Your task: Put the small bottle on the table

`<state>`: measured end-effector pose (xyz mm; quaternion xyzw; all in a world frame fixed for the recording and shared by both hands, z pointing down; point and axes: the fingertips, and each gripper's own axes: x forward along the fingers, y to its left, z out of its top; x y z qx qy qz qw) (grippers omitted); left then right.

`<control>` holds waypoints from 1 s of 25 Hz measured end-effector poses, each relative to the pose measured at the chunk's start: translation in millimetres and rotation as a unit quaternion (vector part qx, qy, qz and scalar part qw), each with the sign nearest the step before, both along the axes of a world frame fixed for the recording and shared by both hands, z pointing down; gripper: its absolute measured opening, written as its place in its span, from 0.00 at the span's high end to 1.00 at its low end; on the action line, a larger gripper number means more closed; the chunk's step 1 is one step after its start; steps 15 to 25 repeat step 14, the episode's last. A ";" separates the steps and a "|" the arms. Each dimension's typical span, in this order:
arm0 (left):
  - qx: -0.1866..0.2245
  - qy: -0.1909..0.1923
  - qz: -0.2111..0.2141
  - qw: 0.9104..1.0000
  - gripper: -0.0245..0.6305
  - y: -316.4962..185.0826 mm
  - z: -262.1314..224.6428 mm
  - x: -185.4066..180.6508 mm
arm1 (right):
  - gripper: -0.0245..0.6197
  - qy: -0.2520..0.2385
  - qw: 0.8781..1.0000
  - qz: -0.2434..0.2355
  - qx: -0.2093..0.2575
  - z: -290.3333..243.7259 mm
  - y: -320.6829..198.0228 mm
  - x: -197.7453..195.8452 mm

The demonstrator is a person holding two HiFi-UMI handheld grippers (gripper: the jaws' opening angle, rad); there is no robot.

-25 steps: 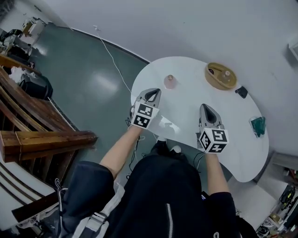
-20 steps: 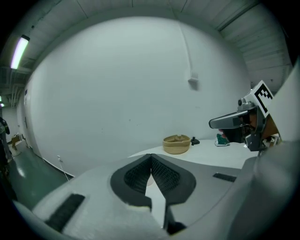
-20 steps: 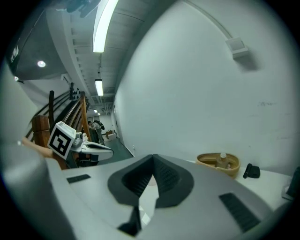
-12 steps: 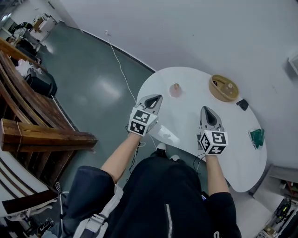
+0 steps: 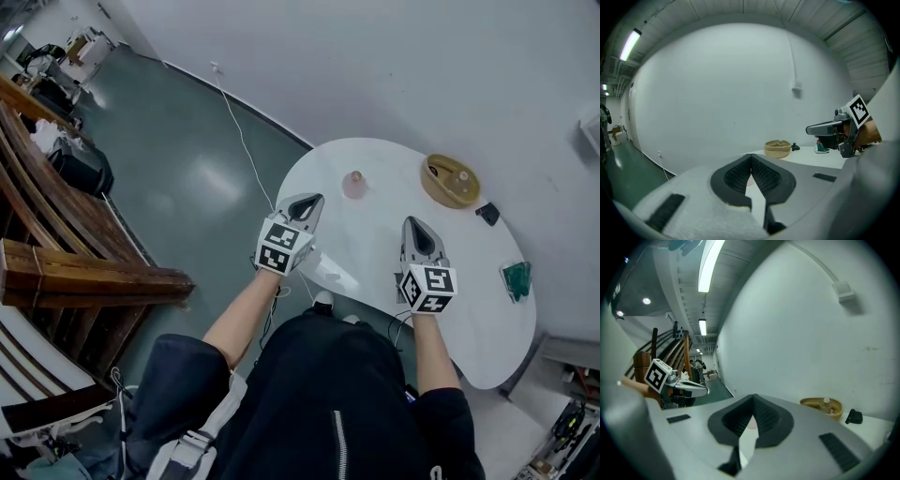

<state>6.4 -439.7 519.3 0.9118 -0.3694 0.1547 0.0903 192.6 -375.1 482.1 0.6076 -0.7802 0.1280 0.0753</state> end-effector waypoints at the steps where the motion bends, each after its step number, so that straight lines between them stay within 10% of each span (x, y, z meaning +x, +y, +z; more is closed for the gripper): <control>1: 0.000 0.000 0.001 1.000 0.95 -0.2 0.4 -0.4 | 0.96 0.000 1.000 0.001 0.000 0.0 0.0 -0.6; 25: -0.005 0.002 0.007 1.000 0.95 -9.9 3.7 2.9 | 0.96 0.000 1.000 0.004 -0.006 3.6 -6.8 -0.4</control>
